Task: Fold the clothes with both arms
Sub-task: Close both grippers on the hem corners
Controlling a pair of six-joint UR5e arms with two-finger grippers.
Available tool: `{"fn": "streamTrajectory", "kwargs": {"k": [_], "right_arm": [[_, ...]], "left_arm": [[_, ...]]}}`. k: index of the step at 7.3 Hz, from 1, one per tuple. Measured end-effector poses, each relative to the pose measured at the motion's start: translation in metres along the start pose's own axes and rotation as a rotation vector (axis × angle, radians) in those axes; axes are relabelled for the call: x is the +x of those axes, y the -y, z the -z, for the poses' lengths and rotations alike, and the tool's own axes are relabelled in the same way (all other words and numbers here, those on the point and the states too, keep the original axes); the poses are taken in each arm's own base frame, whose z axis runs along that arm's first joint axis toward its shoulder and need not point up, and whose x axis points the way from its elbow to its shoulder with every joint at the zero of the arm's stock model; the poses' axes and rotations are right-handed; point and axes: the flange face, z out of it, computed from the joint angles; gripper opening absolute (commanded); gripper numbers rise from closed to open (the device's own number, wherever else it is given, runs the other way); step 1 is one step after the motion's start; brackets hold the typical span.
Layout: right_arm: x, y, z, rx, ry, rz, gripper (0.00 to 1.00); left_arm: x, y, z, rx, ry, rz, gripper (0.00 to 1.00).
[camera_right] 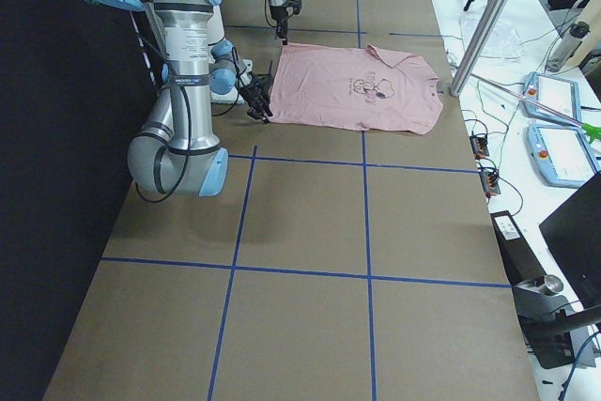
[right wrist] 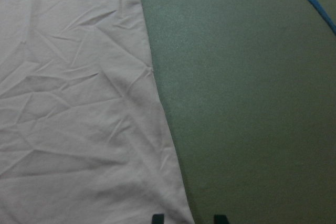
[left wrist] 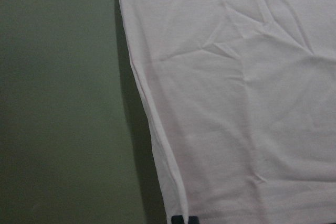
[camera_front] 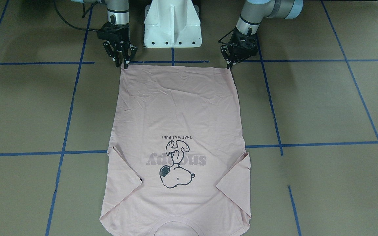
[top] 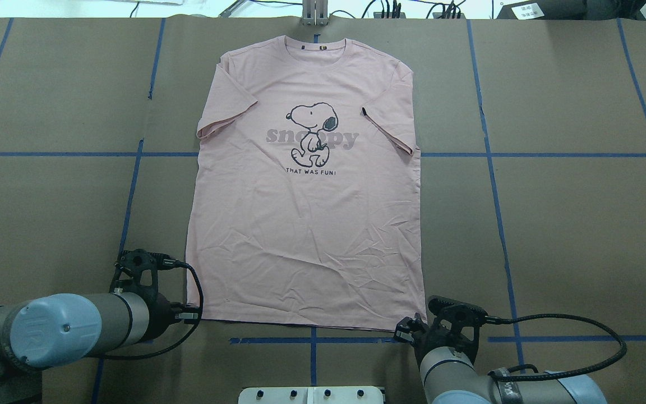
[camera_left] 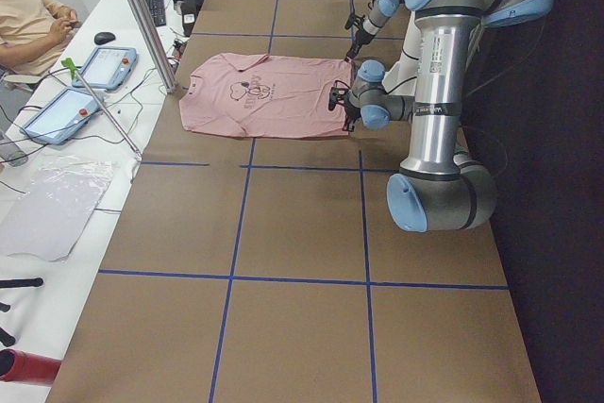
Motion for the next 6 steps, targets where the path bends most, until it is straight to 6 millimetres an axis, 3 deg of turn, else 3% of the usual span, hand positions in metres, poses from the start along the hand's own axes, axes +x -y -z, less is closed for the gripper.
{"fn": "streamTrajectory", "kwargs": {"k": [1,4,5,6], "right_arm": [[-0.0002,-0.0009,-0.0008,0.001,-0.001,-0.005,0.26],[0.0010,-0.0044,-0.0017,0.003,-0.002,-0.033,0.25],[0.0011,-0.0050,-0.0015,0.005,-0.001,-0.036,0.14],[-0.0001,-0.0058,-0.0005,0.005,0.002,-0.040,0.13]], "left_arm": [[0.0000,0.0001,0.0002,0.000,0.000,0.000,0.00],[0.0013,0.0004,0.0014,0.002,-0.005,0.000,0.00],[0.0018,0.0005,0.0017,0.002,-0.006,0.000,0.00],[0.0023,0.0006,0.0022,0.002,-0.007,0.000,0.00]]}}
